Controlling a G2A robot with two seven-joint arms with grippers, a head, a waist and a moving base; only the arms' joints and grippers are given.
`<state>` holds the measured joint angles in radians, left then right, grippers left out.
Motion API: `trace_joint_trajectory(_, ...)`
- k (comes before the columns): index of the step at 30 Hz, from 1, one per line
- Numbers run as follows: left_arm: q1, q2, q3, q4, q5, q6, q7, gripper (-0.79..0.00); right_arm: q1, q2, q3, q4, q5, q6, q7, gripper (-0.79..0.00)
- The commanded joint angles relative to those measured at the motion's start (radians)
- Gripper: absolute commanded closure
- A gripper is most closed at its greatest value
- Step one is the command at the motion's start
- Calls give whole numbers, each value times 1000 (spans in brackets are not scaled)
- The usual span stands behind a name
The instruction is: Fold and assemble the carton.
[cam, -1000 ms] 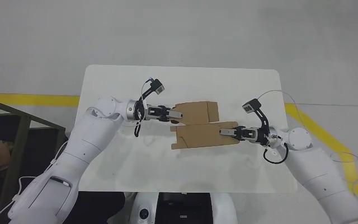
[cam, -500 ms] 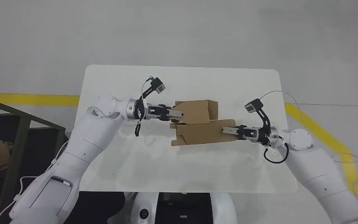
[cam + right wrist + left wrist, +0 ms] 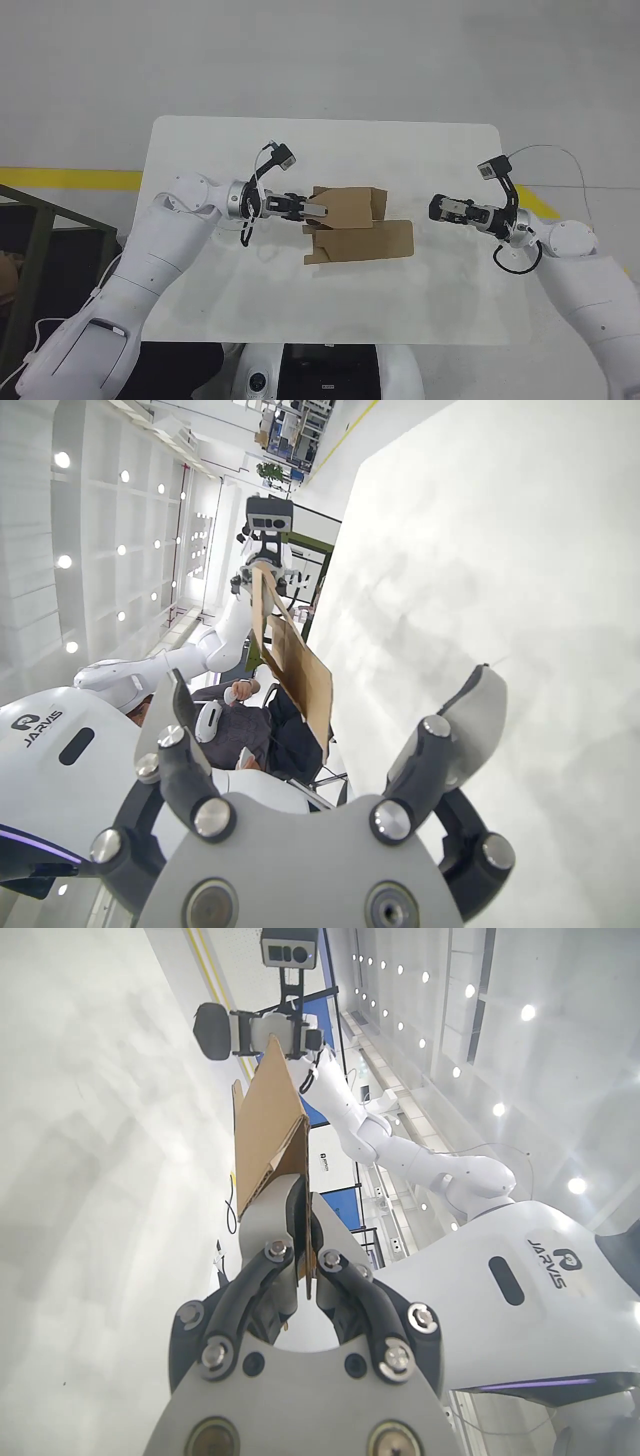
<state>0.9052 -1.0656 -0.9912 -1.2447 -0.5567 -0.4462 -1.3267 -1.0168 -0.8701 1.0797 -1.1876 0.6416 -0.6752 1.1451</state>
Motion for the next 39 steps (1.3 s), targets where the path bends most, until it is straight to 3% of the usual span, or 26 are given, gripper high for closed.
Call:
trace_joint_trajectory(1, 5, -1, 3, -2, 18, -5, 8, 0, 2, 3, 3, -23, 15, 7, 7, -785)
trace_joint_trajectory(13, 19, -10, 31, 7, 67, -35, 43, 0, 2, -19, -78, -176, 160, 60, 60, -785)
trace_joint_trajectory(39, 18, -30, 54, 8, 2, -57, 21, 0, 23, -86, -191, -171, 221, 109, 109, -745)
